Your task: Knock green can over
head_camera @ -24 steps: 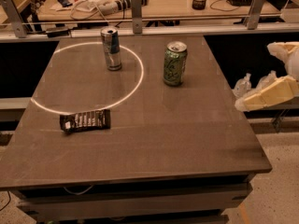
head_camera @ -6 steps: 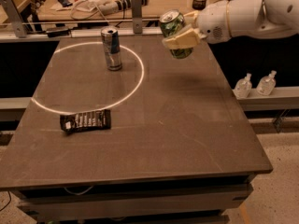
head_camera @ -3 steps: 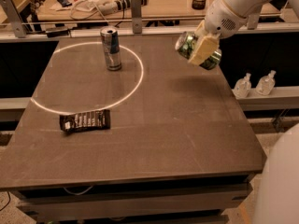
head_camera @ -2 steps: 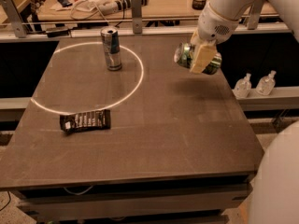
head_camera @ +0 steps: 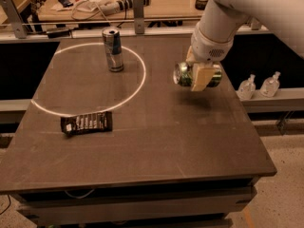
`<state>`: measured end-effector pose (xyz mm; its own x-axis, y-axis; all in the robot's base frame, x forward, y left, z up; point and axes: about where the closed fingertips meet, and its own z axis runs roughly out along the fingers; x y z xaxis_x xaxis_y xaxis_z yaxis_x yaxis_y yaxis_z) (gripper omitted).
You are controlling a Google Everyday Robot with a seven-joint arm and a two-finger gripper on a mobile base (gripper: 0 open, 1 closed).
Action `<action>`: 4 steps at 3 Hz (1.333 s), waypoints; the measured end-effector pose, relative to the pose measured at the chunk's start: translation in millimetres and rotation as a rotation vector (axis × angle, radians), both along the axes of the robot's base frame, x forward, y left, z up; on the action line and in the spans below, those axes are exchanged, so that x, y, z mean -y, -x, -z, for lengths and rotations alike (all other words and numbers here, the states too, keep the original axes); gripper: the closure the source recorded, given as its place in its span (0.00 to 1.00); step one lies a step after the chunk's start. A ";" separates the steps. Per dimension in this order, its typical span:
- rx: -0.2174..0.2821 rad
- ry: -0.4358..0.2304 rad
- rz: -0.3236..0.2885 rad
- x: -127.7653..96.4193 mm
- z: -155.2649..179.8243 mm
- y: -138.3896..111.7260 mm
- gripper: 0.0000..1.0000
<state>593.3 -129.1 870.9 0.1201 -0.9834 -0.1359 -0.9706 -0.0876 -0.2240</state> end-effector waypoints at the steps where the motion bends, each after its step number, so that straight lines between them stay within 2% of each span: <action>1: 0.024 0.039 -0.043 -13.0 16.6 4.7 1.00; 2: 0.022 0.065 -0.080 -22.6 26.7 8.4 1.00; 3: 0.021 0.065 -0.080 -22.9 27.0 8.8 0.84; 4: 0.021 0.066 -0.081 -23.4 27.3 9.1 0.59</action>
Offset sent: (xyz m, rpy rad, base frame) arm -0.0123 0.0334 -0.0378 -0.0955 -0.0169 0.1234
